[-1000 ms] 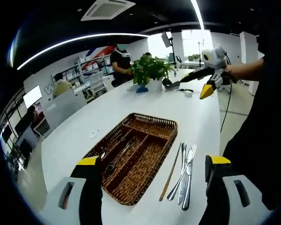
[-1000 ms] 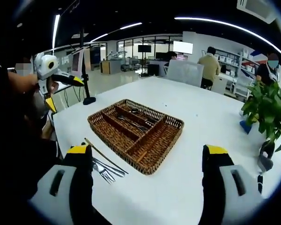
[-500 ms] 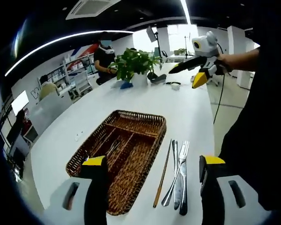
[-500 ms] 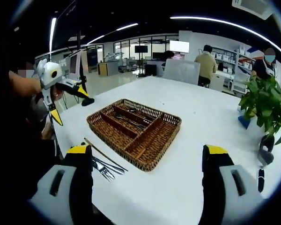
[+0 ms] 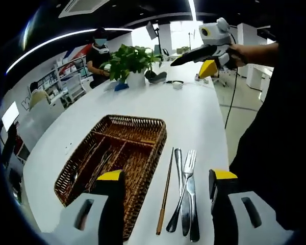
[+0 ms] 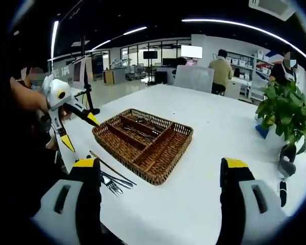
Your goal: Arrange the knives, forks, and spoons in their matching storage slots by inserting each utensil handle-first until every utensil is classified and aligned in the correct compartment
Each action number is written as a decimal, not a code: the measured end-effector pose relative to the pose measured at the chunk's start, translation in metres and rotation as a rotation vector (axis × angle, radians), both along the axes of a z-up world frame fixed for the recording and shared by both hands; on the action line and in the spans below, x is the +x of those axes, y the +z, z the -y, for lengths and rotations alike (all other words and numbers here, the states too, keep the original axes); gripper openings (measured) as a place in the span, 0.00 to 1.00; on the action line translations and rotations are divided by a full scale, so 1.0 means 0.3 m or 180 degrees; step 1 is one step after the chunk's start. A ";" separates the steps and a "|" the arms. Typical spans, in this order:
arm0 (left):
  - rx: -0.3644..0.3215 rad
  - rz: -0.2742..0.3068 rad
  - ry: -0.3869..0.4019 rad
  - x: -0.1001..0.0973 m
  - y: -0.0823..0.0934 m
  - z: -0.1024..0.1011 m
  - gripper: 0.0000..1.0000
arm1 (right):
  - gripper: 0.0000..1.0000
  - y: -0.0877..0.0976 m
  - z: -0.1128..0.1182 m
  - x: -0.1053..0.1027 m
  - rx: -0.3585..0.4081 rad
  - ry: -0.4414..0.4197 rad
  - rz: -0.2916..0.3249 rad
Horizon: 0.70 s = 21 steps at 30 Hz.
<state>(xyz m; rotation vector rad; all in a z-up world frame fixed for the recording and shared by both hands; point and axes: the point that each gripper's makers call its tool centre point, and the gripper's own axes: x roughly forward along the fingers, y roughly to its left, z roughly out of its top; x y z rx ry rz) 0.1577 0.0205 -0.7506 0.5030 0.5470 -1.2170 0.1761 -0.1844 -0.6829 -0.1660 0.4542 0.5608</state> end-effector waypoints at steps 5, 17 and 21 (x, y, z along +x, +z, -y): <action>0.0101 -0.0037 -0.0051 0.002 -0.057 0.017 0.61 | 1.00 -0.004 0.011 -0.002 0.0014 -0.0028 -0.0001; 0.0481 -0.0245 -0.0308 -0.038 -0.231 0.049 0.35 | 1.00 -0.013 0.055 -0.012 0.0020 -0.0054 -0.0029; 0.0591 -0.0272 -0.0431 -0.052 -0.265 0.061 0.34 | 1.00 -0.015 0.075 -0.014 0.0018 -0.0072 -0.0043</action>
